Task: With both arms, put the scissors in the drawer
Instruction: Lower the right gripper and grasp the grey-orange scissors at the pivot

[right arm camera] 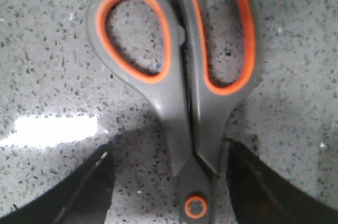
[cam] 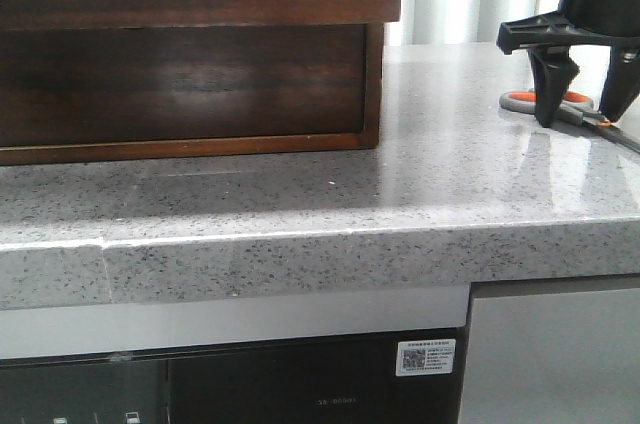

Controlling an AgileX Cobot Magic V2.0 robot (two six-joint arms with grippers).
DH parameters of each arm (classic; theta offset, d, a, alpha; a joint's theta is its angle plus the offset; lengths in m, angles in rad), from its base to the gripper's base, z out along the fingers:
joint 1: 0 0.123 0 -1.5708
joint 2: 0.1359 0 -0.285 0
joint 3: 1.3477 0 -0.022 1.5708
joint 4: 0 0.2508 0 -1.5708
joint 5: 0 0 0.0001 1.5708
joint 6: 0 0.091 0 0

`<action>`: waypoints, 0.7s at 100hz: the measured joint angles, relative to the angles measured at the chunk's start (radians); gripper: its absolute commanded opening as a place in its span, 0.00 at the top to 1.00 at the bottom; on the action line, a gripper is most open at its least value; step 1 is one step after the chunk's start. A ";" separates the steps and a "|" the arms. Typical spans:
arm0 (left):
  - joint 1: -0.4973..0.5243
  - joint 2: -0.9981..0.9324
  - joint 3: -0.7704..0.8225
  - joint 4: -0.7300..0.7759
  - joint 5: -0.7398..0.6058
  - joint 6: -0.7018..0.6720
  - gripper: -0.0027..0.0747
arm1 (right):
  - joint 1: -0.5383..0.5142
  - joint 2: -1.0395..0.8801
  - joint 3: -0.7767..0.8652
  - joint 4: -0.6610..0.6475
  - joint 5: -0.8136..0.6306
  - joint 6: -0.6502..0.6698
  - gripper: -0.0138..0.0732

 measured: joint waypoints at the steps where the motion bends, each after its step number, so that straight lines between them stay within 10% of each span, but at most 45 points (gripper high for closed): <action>1: 0.000 0.000 0.000 0.000 0.000 0.000 0.58 | 0.000 -0.001 0.000 0.000 0.002 -0.002 0.38; 23: 0.000 0.000 0.000 0.000 0.000 0.000 0.58 | 0.000 0.003 -0.004 0.000 0.007 -0.006 0.45; 48: 0.000 0.000 0.000 0.000 0.002 0.000 0.58 | 0.000 0.003 -0.004 -0.001 0.017 -0.006 0.92; 70: 0.000 0.000 0.000 0.000 0.002 0.000 0.58 | 0.000 0.003 -0.005 -0.001 0.017 -0.012 0.93</action>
